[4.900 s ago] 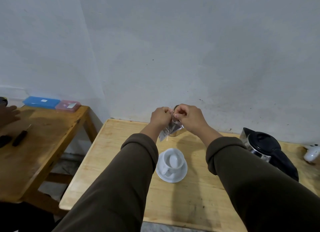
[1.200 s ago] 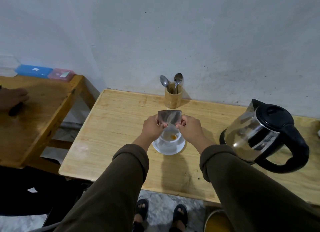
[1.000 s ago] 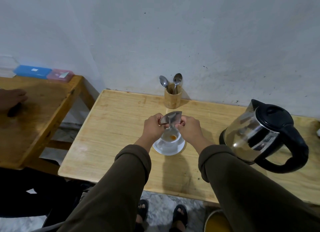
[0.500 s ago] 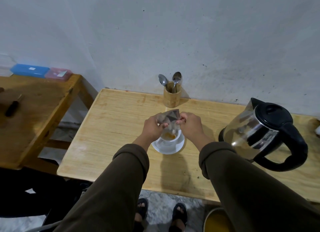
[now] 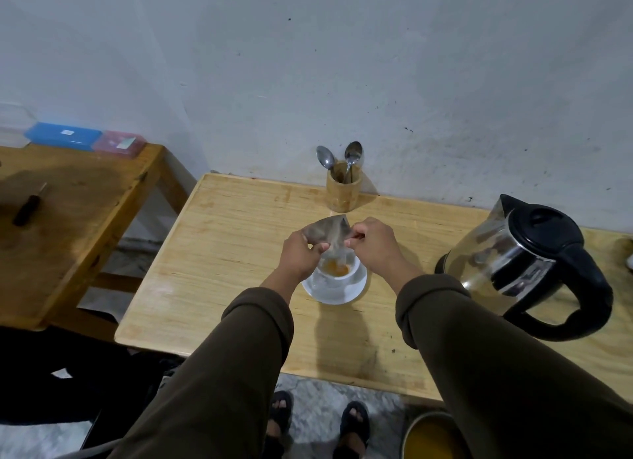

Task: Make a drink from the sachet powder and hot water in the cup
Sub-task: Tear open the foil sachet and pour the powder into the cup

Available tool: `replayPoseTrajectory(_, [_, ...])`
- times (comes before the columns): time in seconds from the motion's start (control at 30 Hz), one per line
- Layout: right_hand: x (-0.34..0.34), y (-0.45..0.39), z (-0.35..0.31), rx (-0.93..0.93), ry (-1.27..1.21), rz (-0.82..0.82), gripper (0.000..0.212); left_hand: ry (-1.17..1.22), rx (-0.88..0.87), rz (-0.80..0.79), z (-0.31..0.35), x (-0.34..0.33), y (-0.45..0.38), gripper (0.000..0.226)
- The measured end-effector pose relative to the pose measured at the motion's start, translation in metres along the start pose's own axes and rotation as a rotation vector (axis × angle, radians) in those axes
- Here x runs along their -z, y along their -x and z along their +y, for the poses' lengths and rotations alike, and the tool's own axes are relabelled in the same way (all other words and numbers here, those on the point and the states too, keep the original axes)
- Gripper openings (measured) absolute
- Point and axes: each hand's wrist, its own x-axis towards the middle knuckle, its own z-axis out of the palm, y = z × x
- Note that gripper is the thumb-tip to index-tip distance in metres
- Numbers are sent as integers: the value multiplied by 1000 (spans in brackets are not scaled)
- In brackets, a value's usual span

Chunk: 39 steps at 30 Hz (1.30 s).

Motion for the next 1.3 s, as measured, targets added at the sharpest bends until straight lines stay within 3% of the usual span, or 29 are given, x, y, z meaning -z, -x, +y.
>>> replayPoseTrajectory(0.13, [0,2,-2,-8,-17,6,11,-1,0,-9,0,2,1,28])
replayPoseTrajectory(0.3, [-4,4,-2,-24,-36,43,41,12,26,-20,2,5,4,30])
replayPoseTrajectory(0.37, [-5,5,-3,-28,-35,51,43,-3,55,-22,1,5,3,25])
replayPoseTrajectory(0.43, [-4,5,-4,-32,-51,54,43,-19,76,-9,1,5,3,36])
replayPoseTrajectory(0.5, [-3,5,-6,-25,-56,46,38,-5,81,-3,1,4,3,41])
replayPoseTrajectory(0.6, [-1,5,-6,6,9,17,14,18,70,-9,4,3,4,32])
replayPoseTrajectory(0.7, [0,5,-5,49,63,15,4,28,56,-8,7,1,6,26])
replayPoseTrajectory(1.13, [0,4,0,55,-37,30,7,17,34,46,5,-2,4,30])
replayPoseTrajectory(1.3, [-1,6,4,34,-23,6,42,-3,48,26,3,-3,2,24])
